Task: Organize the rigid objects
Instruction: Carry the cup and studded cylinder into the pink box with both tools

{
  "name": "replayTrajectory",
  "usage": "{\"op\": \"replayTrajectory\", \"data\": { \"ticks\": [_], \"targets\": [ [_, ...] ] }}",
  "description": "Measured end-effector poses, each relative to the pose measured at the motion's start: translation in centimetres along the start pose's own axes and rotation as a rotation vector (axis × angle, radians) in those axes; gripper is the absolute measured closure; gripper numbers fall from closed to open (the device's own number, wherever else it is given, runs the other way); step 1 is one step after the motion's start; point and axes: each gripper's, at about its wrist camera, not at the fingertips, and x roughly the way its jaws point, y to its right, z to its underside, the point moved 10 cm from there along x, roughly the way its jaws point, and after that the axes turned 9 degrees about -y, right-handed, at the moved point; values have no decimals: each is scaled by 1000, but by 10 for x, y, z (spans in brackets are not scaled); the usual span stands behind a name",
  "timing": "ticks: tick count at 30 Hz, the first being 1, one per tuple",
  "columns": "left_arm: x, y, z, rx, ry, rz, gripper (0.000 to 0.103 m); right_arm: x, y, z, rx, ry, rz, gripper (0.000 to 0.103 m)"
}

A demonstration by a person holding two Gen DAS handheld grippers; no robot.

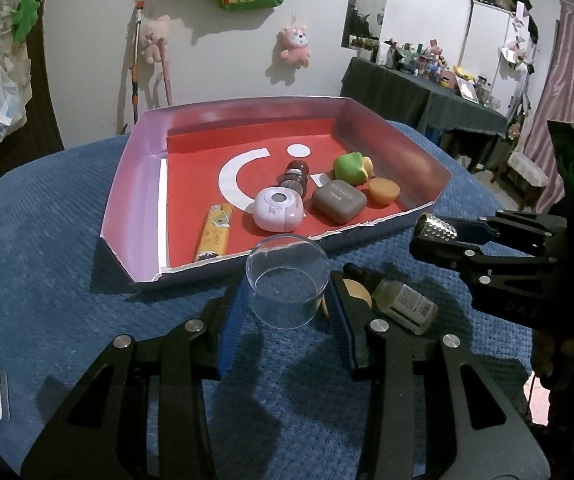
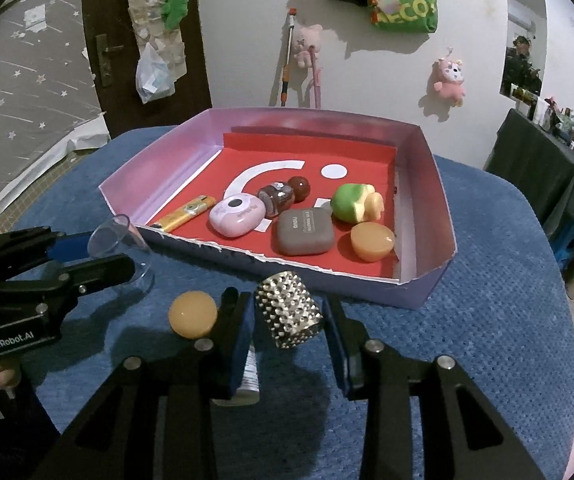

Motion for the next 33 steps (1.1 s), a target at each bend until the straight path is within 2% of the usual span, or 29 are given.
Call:
{"op": "replayTrajectory", "data": {
  "ticks": [7,10,14,19,23,33],
  "targets": [
    [-8,-2,-8,0,13,17,65,-2,-1,-6,0,12,-20,66],
    [-12,-9,-26,2,18,46,65,-8,-8,-24,-21,36,-48,66],
    [-4,-26,-57,9,-5,37,65,-2,-19,-55,-63,26,-102,66],
    [21,-42,-96,69,-32,18,65,30,-26,-99,-104,-32,-147,66],
    [47,-56,-107,111,-79,-12,65,61,-28,-124,-139,-96,-163,65],
    [96,-90,-112,96,-215,-8,65,115,-37,-140,-252,-245,-186,65]
  ]
}}
